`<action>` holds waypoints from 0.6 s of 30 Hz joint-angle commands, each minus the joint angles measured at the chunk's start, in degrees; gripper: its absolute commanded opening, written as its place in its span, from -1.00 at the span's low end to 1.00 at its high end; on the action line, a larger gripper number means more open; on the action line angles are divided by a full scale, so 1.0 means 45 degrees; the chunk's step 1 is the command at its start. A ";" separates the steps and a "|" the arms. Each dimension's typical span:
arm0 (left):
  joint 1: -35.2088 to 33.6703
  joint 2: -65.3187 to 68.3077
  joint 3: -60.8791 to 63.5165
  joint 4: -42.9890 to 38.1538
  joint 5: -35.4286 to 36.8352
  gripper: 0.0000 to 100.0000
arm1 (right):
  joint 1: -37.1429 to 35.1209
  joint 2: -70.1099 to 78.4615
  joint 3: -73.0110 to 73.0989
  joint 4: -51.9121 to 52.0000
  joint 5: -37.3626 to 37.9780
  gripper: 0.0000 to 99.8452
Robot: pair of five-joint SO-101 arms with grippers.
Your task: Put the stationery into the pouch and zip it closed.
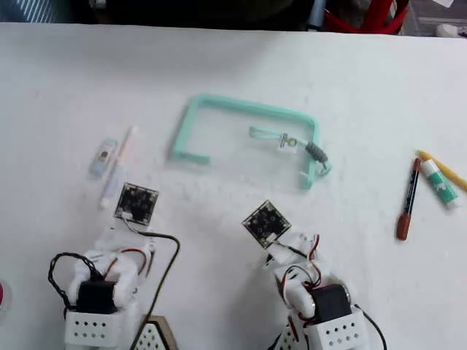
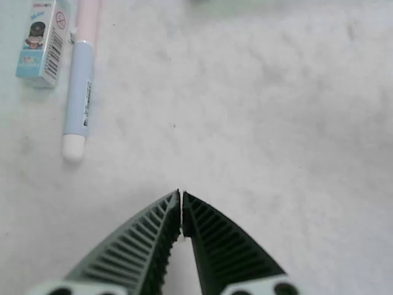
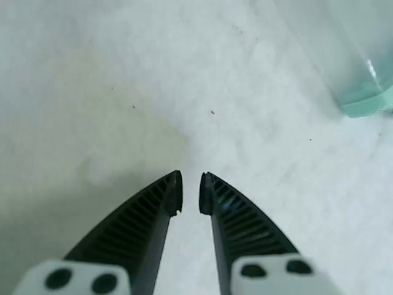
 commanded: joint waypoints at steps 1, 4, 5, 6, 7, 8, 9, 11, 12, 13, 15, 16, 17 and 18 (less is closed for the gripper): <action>0.0127 -0.0068 -0.0059 -0.0039 0.0039 -0.95 | -0.0068 -0.0107 0.0117 0.0068 0.0059 -0.87; 0.0088 -0.0068 -0.0059 -0.0020 0.0039 -0.95 | -0.0068 -0.0107 0.0117 0.0068 0.0020 -0.87; 0.0088 -0.0068 -0.0059 -0.0020 0.0039 -0.95 | -0.0068 -0.0107 0.0117 0.0049 0.0020 -0.87; 0.0088 -0.0068 -0.0059 0.0000 0.0039 -0.95 | -0.0068 -0.0107 0.0117 0.0010 0.0059 -0.87; 0.0088 -0.0068 -0.0059 0.0000 0.0039 -0.95 | -0.0068 -0.0107 0.0117 0.0010 0.0059 -0.87; 0.0088 -0.0068 -0.0059 0.0000 0.0039 -0.95 | -0.0010 -0.0107 0.0117 0.0010 0.0039 -0.87; 0.0088 -0.0068 -0.0059 0.0000 0.0039 -0.95 | 0.0010 -0.0107 0.0117 0.0068 0.0020 -0.87; 0.0088 -0.0068 -0.0059 0.0000 0.0039 -0.95 | -0.0010 -0.0107 0.0117 0.0068 0.0059 -0.87; 0.0088 -0.0068 -0.0059 0.0000 0.0039 -0.95 | -0.0010 -0.0107 0.0117 0.0068 0.0059 -0.87; 0.0088 -0.0068 -0.0059 0.0000 0.0039 -0.95 | -0.0010 -0.0107 0.0117 0.0068 0.0059 -0.87; 0.0088 -0.0068 -0.0059 0.0000 0.0039 -0.95 | -0.0010 -0.0107 0.0117 0.0068 0.0059 -0.87; 0.0088 -0.0068 -0.0059 0.0000 0.0039 -0.95 | -0.0010 -0.0107 0.0117 0.0068 0.0059 -0.87; 0.0088 -0.0068 -0.0059 0.0000 0.0039 -0.95 | -0.0010 -0.0107 0.0117 0.0068 0.0059 -0.87; 0.0088 -0.0068 -0.0059 0.0000 0.0039 -0.95 | -0.0010 -0.0107 0.0117 0.0068 0.0059 -0.87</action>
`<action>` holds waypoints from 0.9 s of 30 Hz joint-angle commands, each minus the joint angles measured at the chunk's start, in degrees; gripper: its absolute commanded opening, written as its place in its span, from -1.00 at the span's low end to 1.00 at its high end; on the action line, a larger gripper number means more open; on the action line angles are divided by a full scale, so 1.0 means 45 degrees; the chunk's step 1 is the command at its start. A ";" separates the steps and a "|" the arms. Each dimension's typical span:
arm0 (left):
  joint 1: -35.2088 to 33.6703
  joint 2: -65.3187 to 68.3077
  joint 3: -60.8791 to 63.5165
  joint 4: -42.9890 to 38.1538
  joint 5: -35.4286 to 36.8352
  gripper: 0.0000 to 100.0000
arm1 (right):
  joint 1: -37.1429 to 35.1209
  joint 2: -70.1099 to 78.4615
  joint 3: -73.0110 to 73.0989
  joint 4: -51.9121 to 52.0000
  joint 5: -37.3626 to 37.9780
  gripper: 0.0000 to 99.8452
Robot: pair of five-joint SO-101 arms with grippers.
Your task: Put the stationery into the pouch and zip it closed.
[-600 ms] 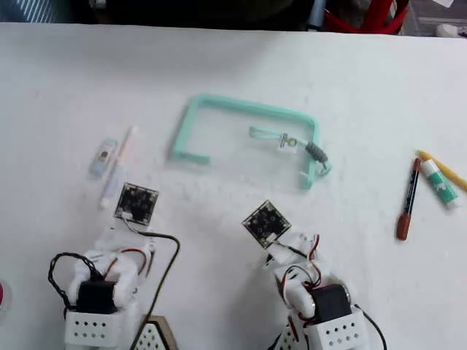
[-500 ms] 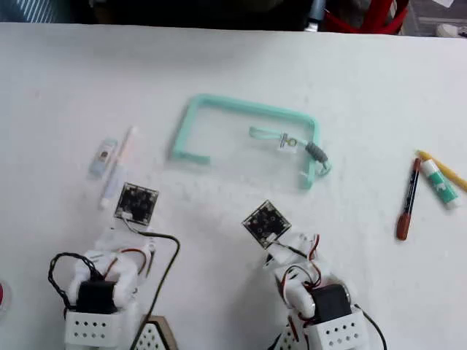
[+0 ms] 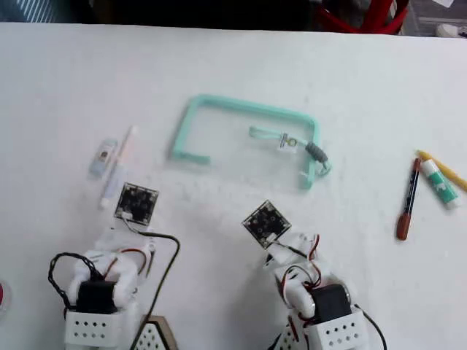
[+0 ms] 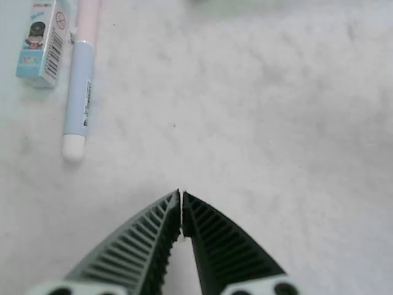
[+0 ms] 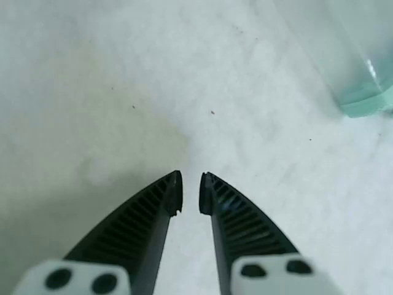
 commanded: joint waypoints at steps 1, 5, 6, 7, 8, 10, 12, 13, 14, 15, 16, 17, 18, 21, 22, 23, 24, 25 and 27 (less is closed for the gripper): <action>0.0088 -0.0068 -0.0059 0.0000 0.0039 -0.95 | -0.0010 -0.0107 0.0117 0.0068 0.0059 -0.87; 0.0088 -0.0068 -0.0059 0.0000 0.0039 -0.95 | -0.0010 -0.0107 0.0117 0.0068 0.0059 -0.87; 0.0088 -0.0068 -0.0059 0.0000 0.0039 -0.95 | -0.0049 -0.0107 0.0117 0.0068 0.0020 -0.87; 0.0088 -0.0068 -0.0059 0.0000 0.0039 -0.95 | -0.0068 -0.0107 0.0117 0.0068 0.0020 -0.87; 0.0088 -0.0068 -0.0059 0.0000 0.0039 -0.95 | -0.0068 -0.0107 0.0117 0.0068 0.0020 -0.87; 0.0107 -0.0068 -0.0059 0.0000 0.0039 -0.95 | -0.0068 -0.0107 0.0117 0.0068 0.0059 -0.87; 0.0127 -0.0068 -0.0059 -0.0020 0.0039 -0.95 | -0.0068 -0.0107 0.0117 0.0068 0.0059 -0.87; 0.0127 -0.0068 -0.0059 -0.0039 0.0039 -0.95 | -0.0068 -0.0107 0.0117 0.0068 0.0059 -0.87; 0.0147 -0.0068 -0.0059 -0.0059 0.0039 -0.95 | -0.0068 -0.0107 0.0117 0.0068 0.0059 -0.87; 0.0147 -0.0068 -0.0059 -0.0059 0.0039 -0.95 | -0.0068 -0.0107 0.0117 0.0068 0.0059 -0.87; 0.0147 -0.0068 -0.0059 -0.0059 0.0039 -0.95 | -0.0068 -0.0107 0.0117 0.0068 0.0059 -0.87; 0.0147 -0.0068 -0.0059 -0.0059 0.0039 -0.95 | -0.0068 -0.0107 0.0117 0.0068 0.0000 -0.87; 0.0147 -0.0068 -0.0059 -0.0059 0.0039 -0.95 | -0.0068 -0.0107 0.0117 -0.0010 0.0000 -0.87; 0.0147 -0.0068 -0.0059 -0.0059 0.0039 -0.95 | -0.0049 -0.0107 0.0117 -0.1123 0.0020 -0.87; 0.0147 -0.0068 -0.0059 -0.0059 0.0039 -0.95 | 0.0029 -0.0107 0.0117 -0.1729 0.0059 -0.87; 0.0147 -0.0068 -0.0059 -0.0059 0.0039 -0.95 | 0.0088 -0.0107 0.0117 -0.2354 0.0059 -0.87; 0.0147 -0.0068 -0.0059 -0.0059 0.0039 -0.95 | 0.0225 -0.0107 0.0117 -0.2960 0.0059 -0.87; 0.0147 -0.0068 -0.0059 -0.0059 0.0039 -0.95 | 0.0264 -0.0107 0.0117 -0.3624 0.0059 -0.87; 0.0147 -0.0068 -0.0059 -0.0059 0.0039 -0.95 | 0.0381 -0.0107 0.0117 -0.4659 0.0078 -0.87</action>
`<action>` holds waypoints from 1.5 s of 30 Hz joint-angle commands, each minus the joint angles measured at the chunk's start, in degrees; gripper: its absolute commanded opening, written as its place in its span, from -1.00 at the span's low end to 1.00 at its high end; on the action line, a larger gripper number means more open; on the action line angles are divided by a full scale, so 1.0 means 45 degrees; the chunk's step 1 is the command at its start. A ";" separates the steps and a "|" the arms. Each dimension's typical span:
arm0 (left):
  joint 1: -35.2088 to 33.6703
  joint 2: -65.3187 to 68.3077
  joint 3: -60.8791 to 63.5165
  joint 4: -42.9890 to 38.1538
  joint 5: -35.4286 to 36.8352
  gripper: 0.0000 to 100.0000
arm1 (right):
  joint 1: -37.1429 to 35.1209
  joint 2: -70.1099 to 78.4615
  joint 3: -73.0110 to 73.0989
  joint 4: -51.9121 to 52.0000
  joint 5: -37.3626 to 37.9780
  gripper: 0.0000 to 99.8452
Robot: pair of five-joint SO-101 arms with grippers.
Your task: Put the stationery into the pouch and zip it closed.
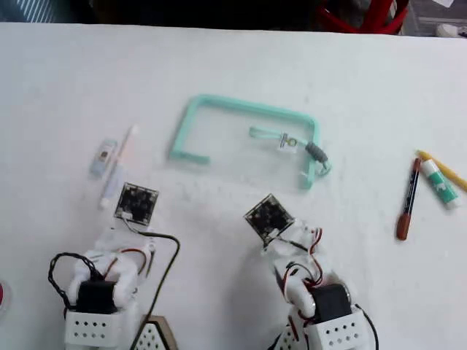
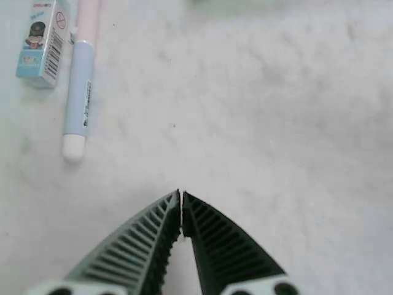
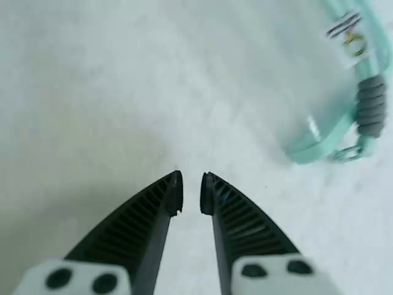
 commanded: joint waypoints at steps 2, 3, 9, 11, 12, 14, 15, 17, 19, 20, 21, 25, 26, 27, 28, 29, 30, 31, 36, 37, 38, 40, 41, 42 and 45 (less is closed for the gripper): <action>0.0147 -0.0068 -0.0059 -0.0059 0.0039 -0.95 | 0.0186 -0.0107 0.0117 -0.2042 0.0625 -0.87; 0.0147 -0.0068 -0.0059 -0.0059 0.0039 -0.95 | 0.0186 -0.0127 0.0117 -0.2276 0.1153 -0.87; 0.0147 -0.0068 -0.0059 -0.0059 0.0039 -0.95 | 0.2999 -0.0127 -0.0918 -0.5148 0.2911 -0.87; 0.0147 -0.0068 -0.0059 -0.0059 0.0039 -0.95 | 0.3761 -0.0107 -0.1856 -0.5695 0.1817 -0.87; 0.0147 -0.0068 -0.0059 -0.0059 0.0039 -0.95 | 0.3937 -0.0107 -0.2422 -0.5499 0.1387 -0.87; 0.0147 -0.0068 -0.0059 -0.0059 0.0039 -0.95 | 0.3937 -0.0088 -0.3458 -0.4659 0.1133 -0.87; 0.0147 -0.0068 -0.0059 -0.0059 0.0039 -0.95 | 0.3761 -0.0088 -0.3868 -0.4210 0.1094 -0.87; 0.0147 -0.0068 -0.0059 -0.0059 0.0039 -0.95 | 0.3155 0.0225 -0.4591 -0.3409 0.1074 -0.87; 0.0147 -0.0068 -0.0059 -0.0059 0.0039 -0.95 | 0.2549 0.1006 -0.5236 -0.2882 0.1074 -0.87; 0.0147 -0.0068 -0.0059 -0.0059 0.0039 -0.95 | 0.2335 0.1592 -0.5568 -0.2745 0.1074 -0.87; 0.0147 -0.0068 -0.0059 -0.0059 0.0039 -0.95 | 0.2217 0.2335 -0.5939 -0.2667 0.1074 -0.87; 0.0127 -0.0068 -0.0059 -0.0059 0.0039 -0.95 | 0.2295 0.6281 -0.7775 -0.2589 0.0527 -0.87; 0.0127 -0.0068 -0.0059 -0.0059 0.0039 -0.95 | 0.2471 0.7492 -0.8342 -0.2589 0.0234 -0.87; 0.0127 -0.0068 -0.0059 -0.0059 0.0039 -0.95 | 0.2667 0.8742 -0.8947 -0.2589 0.0039 -0.87; 0.0127 -0.0068 -0.0059 -0.0059 0.0039 -0.95 | 0.2882 0.9954 -0.9612 -0.2530 -0.0098 -0.87; 0.0127 -0.0068 -0.0059 -0.0059 0.0039 -0.95 | 0.3116 1.1243 -1.0354 -0.2276 -0.0156 -0.87; 0.0127 -0.0068 -0.0059 -0.0059 0.0039 -0.95 | 0.3311 1.2532 -1.1175 -0.1963 -0.0254 -0.87; 0.0127 -0.0068 -0.0059 -0.0059 0.0039 -0.95 | 0.3448 1.3802 -1.2015 -0.1573 -0.0274 -0.87; 0.0127 -0.0068 -0.0059 -0.0059 0.0020 -0.95 | 0.3546 1.9038 -1.5863 0.0381 -0.0176 -0.75; 0.0107 -0.0068 -0.0059 -0.0078 -0.0098 -0.95 | 0.3546 1.9800 -1.6352 0.0479 -0.0117 -0.66; 0.0107 -0.0068 -0.0059 -0.0078 -0.0586 -0.95 | 0.3546 2.0503 -1.6703 0.0479 0.0117 -0.56; 0.0068 -0.0068 -0.0059 -0.0078 -0.2637 -0.95 | 0.3526 2.1558 -1.7250 0.0479 0.0742 -0.37; 0.0068 -0.0068 -0.0059 -0.0078 -0.3927 -0.95 | 0.3526 2.2027 -1.7485 0.0479 0.1016 -0.31; 0.0068 -0.0068 -0.0059 0.0000 -0.5158 -0.95 | 0.3526 2.2418 -1.7700 0.0479 0.1368 -0.27; 0.0068 -0.0068 -0.0059 0.0020 -0.7033 -0.95 | 0.3546 2.3473 -1.8266 0.0479 0.2227 -0.28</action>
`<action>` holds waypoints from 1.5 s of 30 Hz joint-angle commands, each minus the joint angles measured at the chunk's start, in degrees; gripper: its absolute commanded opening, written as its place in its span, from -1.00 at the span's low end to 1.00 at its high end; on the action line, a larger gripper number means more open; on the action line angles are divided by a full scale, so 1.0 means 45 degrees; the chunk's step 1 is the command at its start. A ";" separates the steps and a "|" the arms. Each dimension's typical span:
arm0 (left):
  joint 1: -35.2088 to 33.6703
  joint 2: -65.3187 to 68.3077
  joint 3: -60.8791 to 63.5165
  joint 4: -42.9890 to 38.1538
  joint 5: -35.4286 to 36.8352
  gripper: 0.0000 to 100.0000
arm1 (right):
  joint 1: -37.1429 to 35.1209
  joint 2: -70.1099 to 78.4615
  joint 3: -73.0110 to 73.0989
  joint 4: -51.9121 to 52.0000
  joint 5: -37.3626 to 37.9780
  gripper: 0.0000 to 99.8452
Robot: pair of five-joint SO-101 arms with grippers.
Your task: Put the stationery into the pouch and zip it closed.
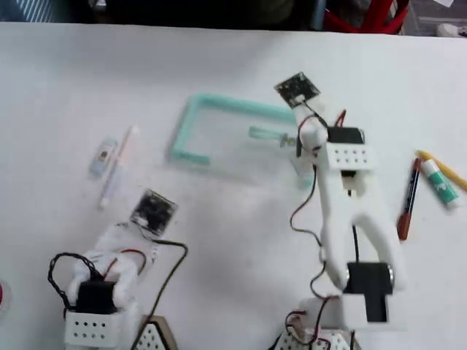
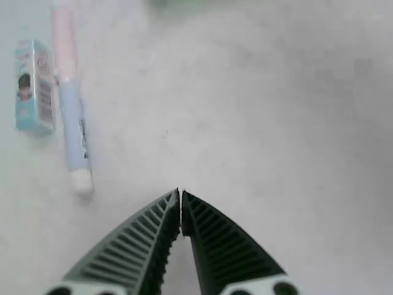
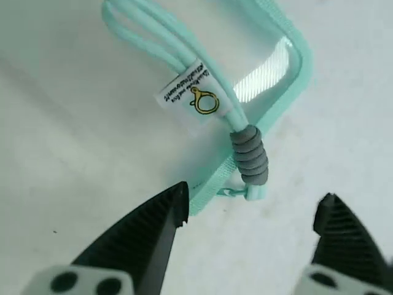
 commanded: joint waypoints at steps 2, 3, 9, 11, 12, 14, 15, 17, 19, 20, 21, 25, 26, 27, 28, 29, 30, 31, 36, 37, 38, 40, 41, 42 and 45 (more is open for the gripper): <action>0.0068 -0.0068 -0.0059 0.0020 -0.1700 -0.95 | 0.0186 0.1338 -0.1543 0.0068 0.0840 -0.30; 0.0068 -0.0068 -0.0059 0.0020 -0.1504 -0.95 | 0.0264 0.1729 -0.1836 0.0068 0.0879 -0.31; 0.0068 -0.0068 -0.0059 0.0020 -0.1309 -0.95 | 0.0889 0.4132 -0.3888 0.0147 0.0899 -0.45; 0.0068 -0.0068 -0.0059 0.0020 -0.1309 -0.95 | 0.1104 0.4718 -0.4298 0.0186 0.0899 -0.52; 0.0068 -0.0068 -0.0059 0.0020 -0.1309 -0.95 | 0.1162 0.4933 -0.4454 0.0264 0.0918 -0.55; 0.0068 -0.0068 -0.0059 0.0020 -0.1328 -0.95 | 0.1162 0.5226 -0.4591 0.0342 0.0918 -0.59; 0.0068 -0.0068 -0.0059 0.0020 -0.1328 -0.95 | 0.1123 0.5265 -0.4630 0.0342 0.0918 -0.60; 0.0068 -0.0068 -0.0059 0.0020 -0.1328 -0.95 | 0.1045 0.5284 -0.4630 0.0342 0.0918 -0.60; 0.0068 -0.0068 -0.0059 0.0020 -0.1328 -0.95 | 0.1026 0.5284 -0.4650 0.0283 0.0918 -0.62; 0.0068 -0.0068 -0.0059 0.0020 -0.1328 -0.95 | 0.1026 0.5284 -0.4650 0.0264 0.0938 -0.67; 0.0068 -0.0068 -0.0059 0.0020 -0.1328 -0.95 | 0.1026 0.5284 -0.4650 0.0264 0.1094 -0.74; 0.0088 -0.0068 -0.0059 0.0020 -0.1328 -0.95 | 0.1123 0.5265 -0.4650 0.0381 0.1524 -0.96; 0.0088 -0.0068 -0.0059 0.0020 -0.1328 -0.95 | 0.1162 0.5265 -0.4650 0.0557 0.1524 -0.92; 0.0088 -0.0068 -0.0059 0.0020 -0.1348 -0.95 | 0.1162 0.5206 -0.4669 0.0713 0.1563 -0.93; 0.0088 -0.0068 -0.0059 0.0020 -0.1348 -0.95 | 0.1221 0.5031 -0.4669 0.0850 0.1543 -0.96; 0.0107 -0.0068 -0.0059 0.0020 -0.1348 -0.95 | 0.1260 0.4777 -0.4630 0.1045 0.1524 -0.97; 0.0107 -0.0068 -0.0059 0.0020 -0.1368 -0.95 | 0.1299 0.4425 -0.4630 0.1319 0.1524 -0.96; 0.0107 -0.0068 -0.0059 0.0020 -0.1368 -0.95 | 0.1299 0.3976 -0.4630 0.1612 0.1524 -0.96; 0.0166 -0.0068 -0.0078 -0.0039 -0.1328 -0.95 | 0.1260 0.0772 -0.4571 0.3468 0.1035 -0.96; 0.0166 -0.0068 -0.0078 -0.0039 -0.1309 -0.95 | 0.1280 0.0049 -0.4571 0.3819 0.0645 -0.96; 0.0166 -0.0068 -0.0078 -0.0059 -0.1309 -0.95 | 0.1280 -0.0635 -0.4552 0.4171 0.0215 -0.96; 0.0186 -0.0068 -0.0098 -0.0078 -0.1309 -0.95 | 0.1241 -0.1807 -0.4552 0.4972 -0.0469 -0.96; 0.0225 -0.0068 -0.0156 -0.0078 -0.1309 -0.95 | 0.1182 -0.2295 -0.4552 0.5363 -0.0781 -0.96; 0.0420 -0.0068 -0.0215 -0.0098 -0.1348 -0.95 | 0.1143 -0.2745 -0.4552 0.5734 -0.1074 -0.96; 0.1436 -0.0068 -0.1114 -0.0410 -0.1348 -0.94 | 0.0635 -0.3741 -0.4552 0.6554 -0.1797 -0.96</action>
